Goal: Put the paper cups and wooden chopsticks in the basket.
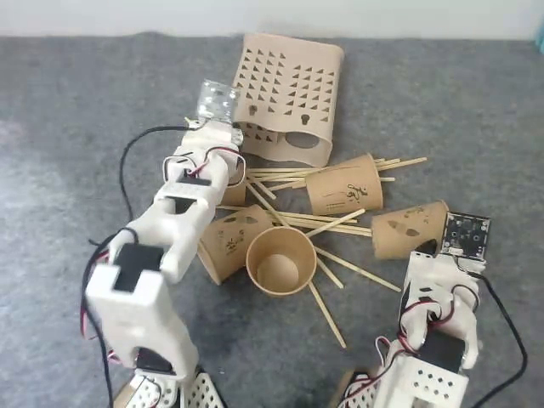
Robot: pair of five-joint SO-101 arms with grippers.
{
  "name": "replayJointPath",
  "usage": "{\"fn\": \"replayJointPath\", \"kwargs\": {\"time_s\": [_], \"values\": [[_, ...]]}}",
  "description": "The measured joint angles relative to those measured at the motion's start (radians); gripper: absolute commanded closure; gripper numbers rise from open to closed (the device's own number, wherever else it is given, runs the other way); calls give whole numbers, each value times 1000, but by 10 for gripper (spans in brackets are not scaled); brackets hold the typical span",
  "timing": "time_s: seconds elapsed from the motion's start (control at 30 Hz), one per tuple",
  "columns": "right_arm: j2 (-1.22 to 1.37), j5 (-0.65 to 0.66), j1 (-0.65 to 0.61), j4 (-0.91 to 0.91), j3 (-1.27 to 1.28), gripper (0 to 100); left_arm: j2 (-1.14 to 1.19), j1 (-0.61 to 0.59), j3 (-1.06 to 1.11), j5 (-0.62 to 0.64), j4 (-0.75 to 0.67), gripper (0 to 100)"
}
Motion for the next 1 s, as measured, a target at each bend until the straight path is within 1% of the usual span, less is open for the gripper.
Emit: {"fn": "replayJointPath", "kwargs": {"time_s": [0.07, 0.13, 0.17, 0.23, 0.3, 0.4, 0.53, 0.73, 0.8, 0.9, 1.0], "values": [[0, 0, 0, 0, 0, 911, -81, 0, 35, 49, 8, 990], [0, 0, 0, 0, 0, 911, -172, 0, 38, 107, 80, 991], [0, 0, 0, 0, 0, 911, -216, 0, 34, 138, 141, 991], [0, 0, 0, 0, 0, 911, -284, 0, -9, 184, 292, 991], [0, 0, 0, 0, 0, 911, -321, 0, -91, 203, 466, 991], [0, 0, 0, 0, 0, 911, -334, 9, -255, 219, 735, 991], [0, 0, 0, 0, 0, 911, -327, 15, -488, 215, 1019, 991], [0, 35, -18, -2, 0, 913, -152, 18, -890, 218, 1339, 990], [0, 41, -18, -2, 0, 912, -61, 18, -1042, 249, 1439, 990], [0, 44, -18, -2, 0, 912, 94, 17, -1289, 284, 1571, 990], [0, 44, -18, -2, 0, 912, 267, 17, -1547, 307, 1669, 989]]}}
